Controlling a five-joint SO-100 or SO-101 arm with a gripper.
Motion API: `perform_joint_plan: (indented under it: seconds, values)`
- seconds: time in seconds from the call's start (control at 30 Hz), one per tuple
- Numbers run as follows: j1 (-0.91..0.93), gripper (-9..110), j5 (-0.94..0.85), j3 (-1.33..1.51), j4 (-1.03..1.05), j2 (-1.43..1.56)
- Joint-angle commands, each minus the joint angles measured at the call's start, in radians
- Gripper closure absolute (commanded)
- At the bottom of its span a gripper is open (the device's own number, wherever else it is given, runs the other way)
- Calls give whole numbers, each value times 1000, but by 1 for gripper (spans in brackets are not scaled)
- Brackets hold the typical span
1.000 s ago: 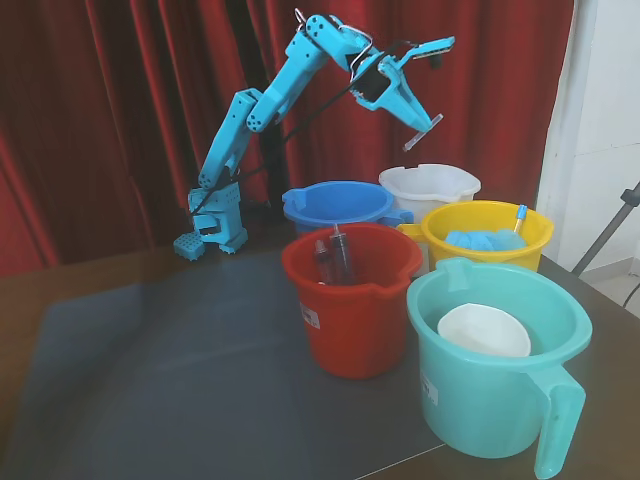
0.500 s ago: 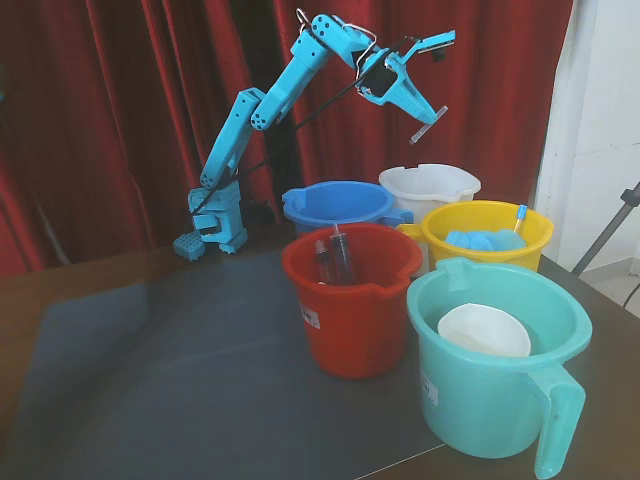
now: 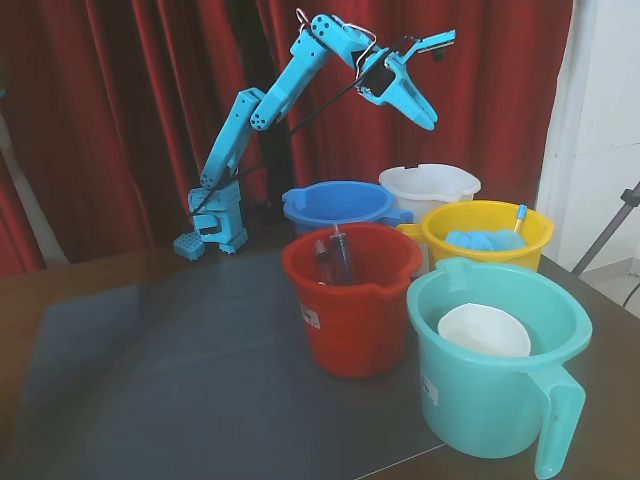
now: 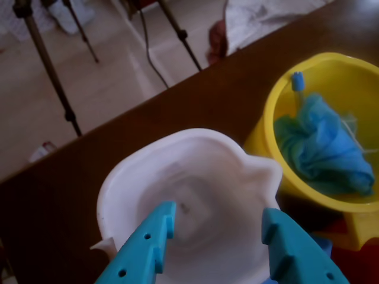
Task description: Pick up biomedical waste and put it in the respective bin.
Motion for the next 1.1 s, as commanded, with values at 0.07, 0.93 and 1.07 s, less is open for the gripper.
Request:
perform_joint_plan:
  seconds: [0.07, 0.93, 1.07]
  values:
    - [3, 86, -32, -26, 17, 81]
    - [945, 102, -1344, 560, 420, 1101]
    - [1025, 102, -1397, 769, 365, 1220]
